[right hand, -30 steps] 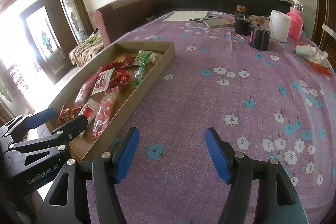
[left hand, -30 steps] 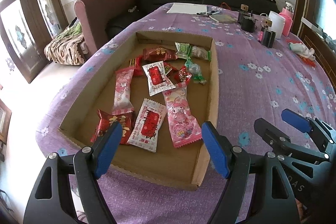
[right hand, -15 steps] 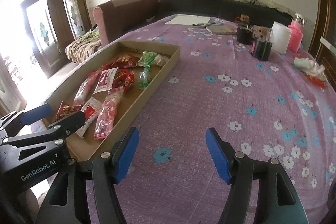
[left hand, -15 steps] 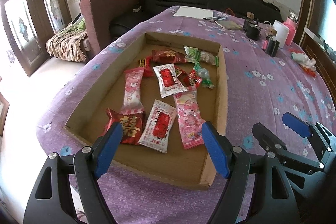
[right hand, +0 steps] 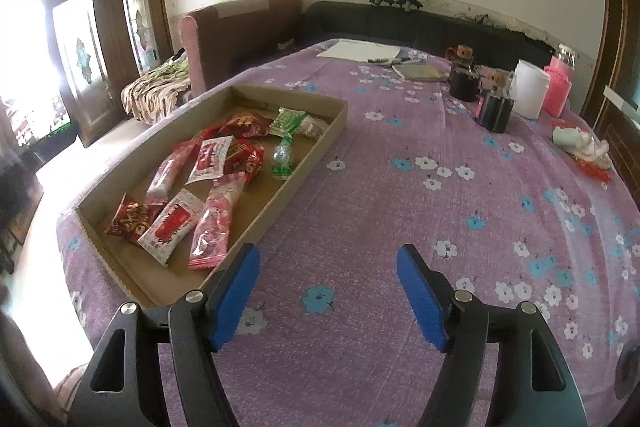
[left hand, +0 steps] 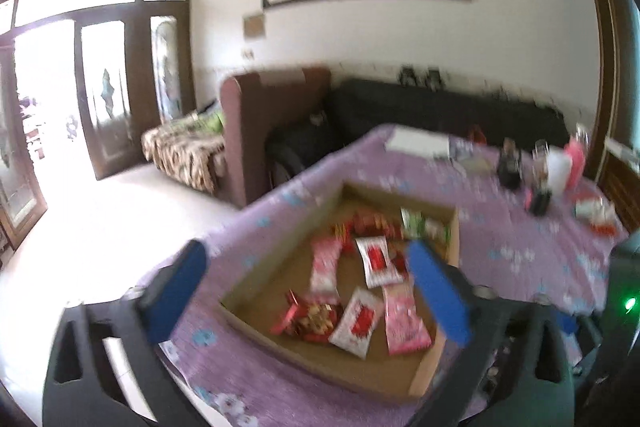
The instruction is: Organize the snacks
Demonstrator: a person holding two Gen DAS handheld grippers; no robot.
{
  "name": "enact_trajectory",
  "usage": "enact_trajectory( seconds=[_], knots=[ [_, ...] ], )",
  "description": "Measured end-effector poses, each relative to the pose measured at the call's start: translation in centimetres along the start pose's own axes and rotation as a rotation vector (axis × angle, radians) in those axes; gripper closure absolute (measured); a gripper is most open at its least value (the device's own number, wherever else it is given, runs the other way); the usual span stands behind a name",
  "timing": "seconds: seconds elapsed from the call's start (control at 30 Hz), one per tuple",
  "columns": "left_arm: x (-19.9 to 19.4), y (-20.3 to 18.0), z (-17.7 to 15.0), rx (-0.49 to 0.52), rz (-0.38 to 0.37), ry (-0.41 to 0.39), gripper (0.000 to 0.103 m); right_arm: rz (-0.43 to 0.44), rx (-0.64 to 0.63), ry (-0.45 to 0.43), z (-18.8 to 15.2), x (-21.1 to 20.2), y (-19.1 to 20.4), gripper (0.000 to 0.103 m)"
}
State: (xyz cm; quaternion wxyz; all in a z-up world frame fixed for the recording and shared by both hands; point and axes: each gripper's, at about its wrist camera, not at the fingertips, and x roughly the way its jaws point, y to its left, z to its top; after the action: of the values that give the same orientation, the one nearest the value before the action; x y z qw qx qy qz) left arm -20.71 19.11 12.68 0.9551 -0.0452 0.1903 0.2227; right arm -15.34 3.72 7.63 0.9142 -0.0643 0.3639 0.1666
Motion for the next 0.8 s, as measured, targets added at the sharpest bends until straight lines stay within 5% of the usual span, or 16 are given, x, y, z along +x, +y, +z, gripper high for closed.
enact_trajectory(
  seconds=[0.13,0.8],
  knots=[
    [-0.2,1.0,-0.1,-0.018,0.007,-0.022,0.000,0.006,-0.026,-0.020,0.1,-0.6,0.8,0.030],
    [4.5,1.0,-2.1,-0.044,-0.086,0.282,0.000,0.023,-0.072,-0.032,-0.3,-1.1,2.5,0.028]
  ],
)
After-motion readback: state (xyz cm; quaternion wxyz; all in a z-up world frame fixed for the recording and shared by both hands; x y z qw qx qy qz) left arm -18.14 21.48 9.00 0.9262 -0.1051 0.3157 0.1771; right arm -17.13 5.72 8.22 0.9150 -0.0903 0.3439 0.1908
